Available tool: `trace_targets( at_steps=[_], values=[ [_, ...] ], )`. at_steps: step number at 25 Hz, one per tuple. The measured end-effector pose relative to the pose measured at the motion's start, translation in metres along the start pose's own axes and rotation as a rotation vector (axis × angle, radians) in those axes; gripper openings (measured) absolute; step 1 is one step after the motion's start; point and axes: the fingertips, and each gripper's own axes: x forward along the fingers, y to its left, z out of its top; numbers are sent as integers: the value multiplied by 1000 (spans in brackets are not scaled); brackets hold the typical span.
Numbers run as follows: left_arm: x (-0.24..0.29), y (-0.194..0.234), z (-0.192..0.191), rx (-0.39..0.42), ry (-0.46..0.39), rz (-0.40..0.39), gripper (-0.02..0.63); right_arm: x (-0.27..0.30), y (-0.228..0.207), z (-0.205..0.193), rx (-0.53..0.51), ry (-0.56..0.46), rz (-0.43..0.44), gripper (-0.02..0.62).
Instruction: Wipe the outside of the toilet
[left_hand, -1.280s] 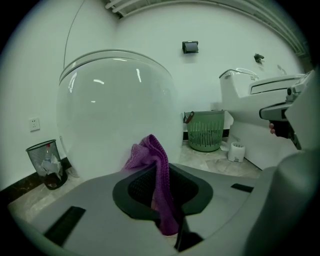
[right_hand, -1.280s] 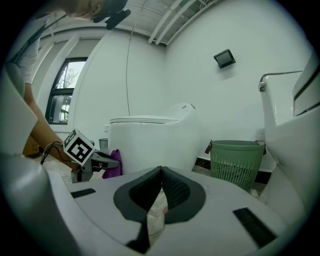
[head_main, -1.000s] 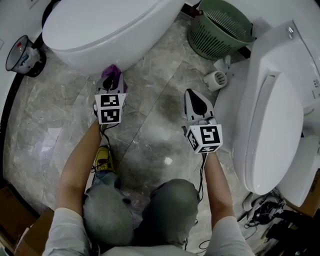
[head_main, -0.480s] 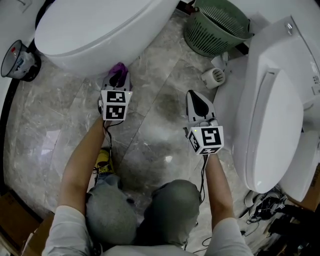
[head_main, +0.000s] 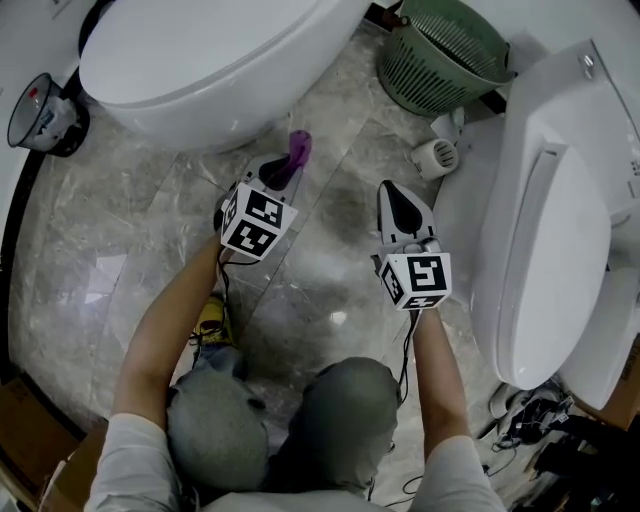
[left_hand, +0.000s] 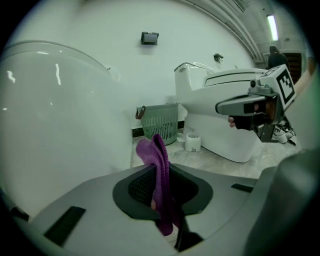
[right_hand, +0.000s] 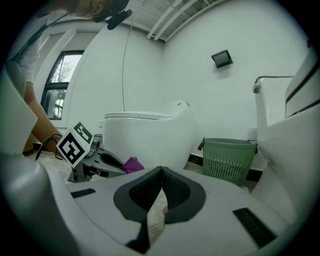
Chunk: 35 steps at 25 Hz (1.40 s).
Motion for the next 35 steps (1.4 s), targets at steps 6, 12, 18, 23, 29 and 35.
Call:
trace_targets(
  at_steps=[6, 12, 18, 23, 29, 35],
  values=[
    [-29, 28, -8, -46, -8, 63, 69, 9, 19, 10, 12, -17, 32, 8],
    [-59, 49, -7, -68, -31, 115, 69, 18, 31, 16, 32, -19, 50, 8],
    [-81, 56, -4, 6, -21, 132, 69, 24, 43, 33, 60, -26, 60, 8],
    [-94, 64, 5, 53, -4, 122, 69, 25, 46, 51, 83, -16, 57, 8],
    [-110, 63, 8, 66, 35, 99, 69, 22, 48, 69, 135, 10, 48, 8],
    [-127, 69, 11, 80, 61, 96, 69, 22, 44, 91, 189, -2, 16, 8]
  ],
)
